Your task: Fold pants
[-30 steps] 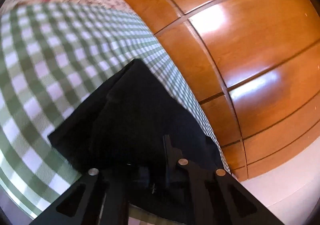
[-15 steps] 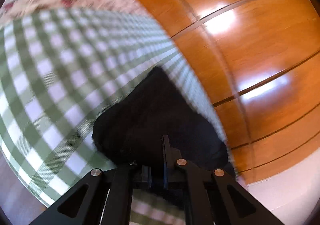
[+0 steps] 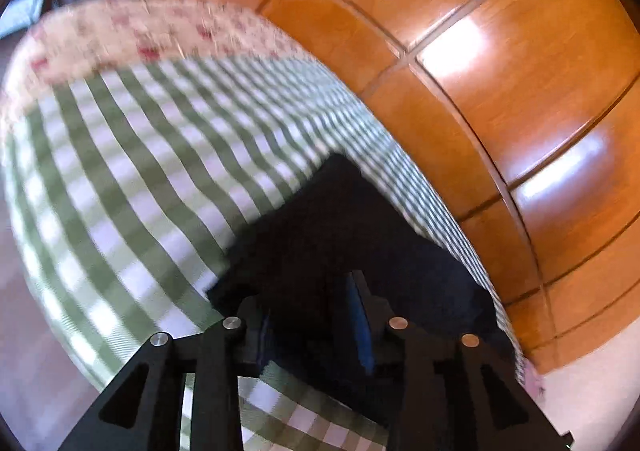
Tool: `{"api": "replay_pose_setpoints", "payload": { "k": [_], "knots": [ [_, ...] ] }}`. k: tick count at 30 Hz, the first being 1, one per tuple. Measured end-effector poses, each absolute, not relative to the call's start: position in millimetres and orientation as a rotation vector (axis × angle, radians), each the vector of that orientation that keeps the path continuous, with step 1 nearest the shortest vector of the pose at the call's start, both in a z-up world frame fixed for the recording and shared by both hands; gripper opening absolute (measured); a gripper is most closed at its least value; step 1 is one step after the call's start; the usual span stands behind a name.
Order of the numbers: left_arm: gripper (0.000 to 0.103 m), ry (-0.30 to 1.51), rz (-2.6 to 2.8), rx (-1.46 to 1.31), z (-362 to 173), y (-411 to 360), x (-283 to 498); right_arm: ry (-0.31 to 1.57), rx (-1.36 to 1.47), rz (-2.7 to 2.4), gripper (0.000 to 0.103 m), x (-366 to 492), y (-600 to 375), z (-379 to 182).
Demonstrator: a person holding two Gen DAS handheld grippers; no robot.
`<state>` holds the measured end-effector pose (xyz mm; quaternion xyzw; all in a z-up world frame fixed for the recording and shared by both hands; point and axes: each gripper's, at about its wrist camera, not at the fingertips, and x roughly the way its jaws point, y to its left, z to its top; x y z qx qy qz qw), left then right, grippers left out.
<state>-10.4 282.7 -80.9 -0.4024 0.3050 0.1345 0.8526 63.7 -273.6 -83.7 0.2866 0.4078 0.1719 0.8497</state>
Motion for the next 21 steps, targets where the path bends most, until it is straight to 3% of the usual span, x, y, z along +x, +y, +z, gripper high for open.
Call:
{"api": "replay_pose_setpoints", "payload": {
  "k": [2,9,19,21],
  "knots": [
    [0.033,0.586,0.394,-0.834,-71,286,-24,0.845,0.636,0.343,0.034,66,-282,-88],
    [0.034,0.471,0.319,-0.756,-45,267,-29,0.713,0.795,0.183,0.043,76,-362,-83],
    [0.034,0.687,-0.083,-0.475,-65,142,48,0.621,0.974,-0.066,0.043,86,-505,-88],
    [0.034,0.713,-0.076,-0.459,-70,132,61,0.613,1.023,-0.085,0.039,88,-526,-94]
  ]
}}
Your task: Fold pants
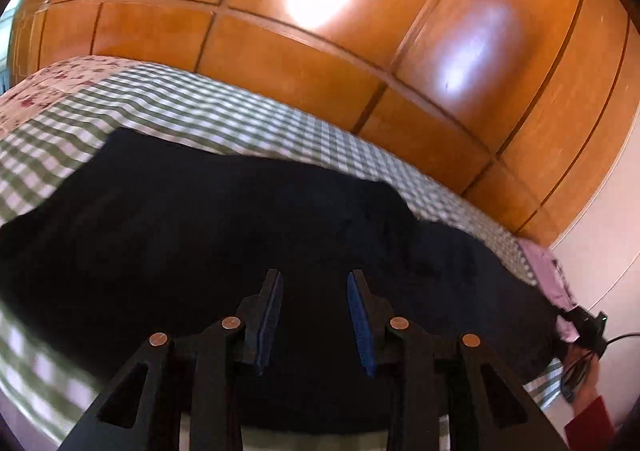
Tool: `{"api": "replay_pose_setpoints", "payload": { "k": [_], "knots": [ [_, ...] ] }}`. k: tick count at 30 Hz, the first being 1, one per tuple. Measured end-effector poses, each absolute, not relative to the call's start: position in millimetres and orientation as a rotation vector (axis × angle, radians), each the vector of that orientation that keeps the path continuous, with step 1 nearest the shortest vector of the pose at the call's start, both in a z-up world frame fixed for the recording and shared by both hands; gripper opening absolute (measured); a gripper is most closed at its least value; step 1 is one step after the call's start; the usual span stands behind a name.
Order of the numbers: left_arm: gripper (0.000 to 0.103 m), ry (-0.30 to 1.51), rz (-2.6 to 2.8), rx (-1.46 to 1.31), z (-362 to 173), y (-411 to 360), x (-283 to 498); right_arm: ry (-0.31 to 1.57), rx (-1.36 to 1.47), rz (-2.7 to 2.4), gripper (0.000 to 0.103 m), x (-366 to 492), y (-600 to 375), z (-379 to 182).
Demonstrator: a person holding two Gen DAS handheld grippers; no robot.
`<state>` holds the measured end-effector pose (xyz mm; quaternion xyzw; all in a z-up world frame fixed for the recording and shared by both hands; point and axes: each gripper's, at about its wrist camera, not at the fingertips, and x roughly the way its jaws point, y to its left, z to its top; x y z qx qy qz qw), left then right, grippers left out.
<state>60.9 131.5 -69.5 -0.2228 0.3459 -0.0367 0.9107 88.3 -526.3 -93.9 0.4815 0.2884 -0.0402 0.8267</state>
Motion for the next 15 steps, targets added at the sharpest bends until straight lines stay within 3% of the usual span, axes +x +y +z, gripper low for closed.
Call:
{"api": "replay_pose_setpoints", "payload": {
  "k": [7,15],
  "knots": [
    [0.034,0.768,-0.093,-0.485,-80,107,90,0.685,0.984,-0.094,0.013,114,-550,-97],
    [0.034,0.784,-0.117,-0.446,-78,94,92,0.549,0.873,-0.099,0.009,76,-559,-49]
  ]
}}
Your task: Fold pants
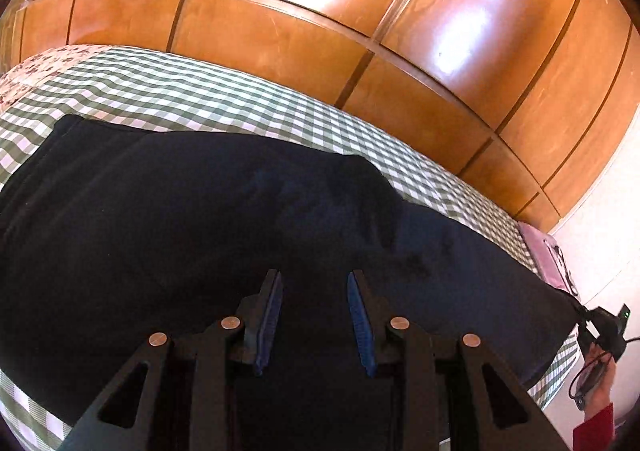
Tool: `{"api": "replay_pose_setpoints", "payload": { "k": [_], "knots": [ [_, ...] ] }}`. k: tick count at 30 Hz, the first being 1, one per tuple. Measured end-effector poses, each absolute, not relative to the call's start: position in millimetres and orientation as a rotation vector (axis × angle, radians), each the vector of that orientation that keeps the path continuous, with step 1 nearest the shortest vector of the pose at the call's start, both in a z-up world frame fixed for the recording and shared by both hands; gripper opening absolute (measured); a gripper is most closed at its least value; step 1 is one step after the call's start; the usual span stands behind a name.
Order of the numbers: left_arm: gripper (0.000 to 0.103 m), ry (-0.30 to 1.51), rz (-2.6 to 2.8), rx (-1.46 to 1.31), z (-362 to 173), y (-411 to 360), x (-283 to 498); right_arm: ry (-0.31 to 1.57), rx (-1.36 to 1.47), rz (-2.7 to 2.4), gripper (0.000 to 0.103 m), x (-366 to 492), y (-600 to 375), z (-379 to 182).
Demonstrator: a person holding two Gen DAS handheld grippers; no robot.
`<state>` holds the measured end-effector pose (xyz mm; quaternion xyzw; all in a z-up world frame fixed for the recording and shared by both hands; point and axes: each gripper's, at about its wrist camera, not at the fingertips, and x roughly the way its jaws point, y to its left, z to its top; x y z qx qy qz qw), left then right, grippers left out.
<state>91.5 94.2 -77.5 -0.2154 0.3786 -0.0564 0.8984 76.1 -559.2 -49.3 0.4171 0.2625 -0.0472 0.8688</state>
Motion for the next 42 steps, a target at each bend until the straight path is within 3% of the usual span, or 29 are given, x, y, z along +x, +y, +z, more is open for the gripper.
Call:
{"api": "replay_pose_setpoints", "payload": {
  "k": [6,8,16,20,22,26,32,42],
  "knots": [
    [0.034,0.817,-0.141,-0.43,-84,86,93,0.684,0.869,-0.191,0.009,52,-567,-91],
    [0.034,0.821,-0.147,-0.421,-84,85,92,0.653,0.945,-0.188,0.007,43,-574,-105],
    [0.035,0.83,-0.184,-0.412,-83,79,91,0.573,0.832,-0.222,0.008,47,-567,-65],
    [0.036,0.838,-0.198,-0.398,-85,73,92,0.663,0.785,-0.293,0.008,55,-568,-78],
    [0.036,0.838,-0.203,-0.388,-84,72,90,0.704,0.782,-0.324,0.01,53,-565,-86],
    [0.036,0.819,-0.231,-0.372,-77,64,85,0.642,0.691,-0.43,0.029,34,-550,-63],
    [0.037,0.813,-0.344,-0.316,-70,17,93,0.583,0.505,-0.276,0.029,37,-491,-26],
    [0.037,0.831,-0.414,-0.145,-80,-38,80,0.841,0.341,-0.02,0.029,81,-385,-69]
  ]
}}
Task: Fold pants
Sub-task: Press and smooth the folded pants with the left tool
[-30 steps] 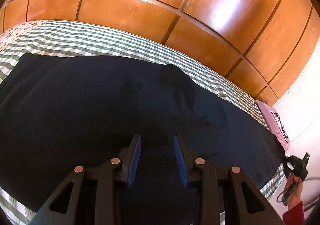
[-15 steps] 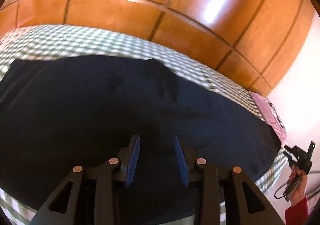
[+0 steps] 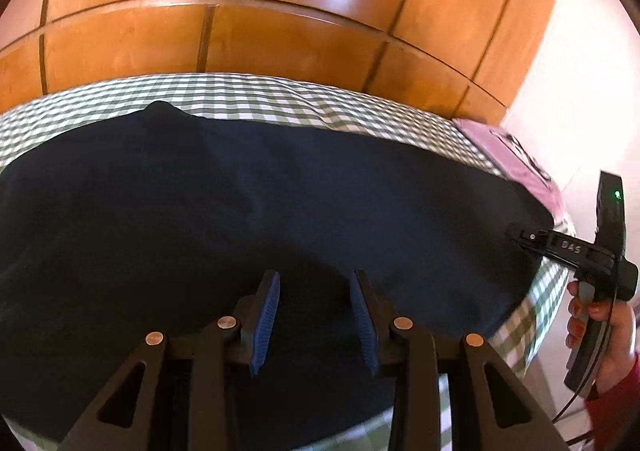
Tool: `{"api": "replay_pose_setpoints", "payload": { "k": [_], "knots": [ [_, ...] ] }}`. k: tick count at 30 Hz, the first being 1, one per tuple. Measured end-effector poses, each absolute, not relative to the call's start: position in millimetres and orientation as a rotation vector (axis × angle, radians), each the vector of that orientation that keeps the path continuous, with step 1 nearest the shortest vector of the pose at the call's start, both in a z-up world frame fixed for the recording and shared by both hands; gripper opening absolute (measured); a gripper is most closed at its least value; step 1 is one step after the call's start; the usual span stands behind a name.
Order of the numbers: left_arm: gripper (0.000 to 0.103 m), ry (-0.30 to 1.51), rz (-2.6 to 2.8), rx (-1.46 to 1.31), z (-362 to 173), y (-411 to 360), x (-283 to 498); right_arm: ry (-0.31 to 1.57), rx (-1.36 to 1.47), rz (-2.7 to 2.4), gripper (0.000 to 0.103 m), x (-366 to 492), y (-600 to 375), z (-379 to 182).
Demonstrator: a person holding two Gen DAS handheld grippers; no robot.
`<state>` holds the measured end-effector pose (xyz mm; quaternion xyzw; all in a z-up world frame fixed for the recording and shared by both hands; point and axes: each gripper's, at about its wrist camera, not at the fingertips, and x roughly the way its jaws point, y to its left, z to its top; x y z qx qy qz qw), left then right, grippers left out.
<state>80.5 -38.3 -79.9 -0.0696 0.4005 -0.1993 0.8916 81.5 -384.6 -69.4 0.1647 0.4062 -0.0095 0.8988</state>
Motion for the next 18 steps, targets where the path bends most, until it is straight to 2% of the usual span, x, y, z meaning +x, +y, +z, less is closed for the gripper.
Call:
{"api": "replay_pose_setpoints", "payload": {
  "k": [5,8,13,18],
  "knots": [
    [0.037,0.789,-0.448,-0.11,-79,-35,54,0.854,0.102,-0.05,0.026,52,-374,-75],
    [0.037,0.771,-0.453,-0.167,-70,-24,55,0.85,0.071,-0.067,0.029,48,-372,-69],
    [0.037,0.753,-0.399,-0.261,-50,3,95,0.796,0.19,-0.022,0.03,44,-370,-56],
    [0.035,0.83,-0.353,-0.265,-47,9,160,0.793,0.16,0.014,0.03,57,-351,-62]
  ]
}}
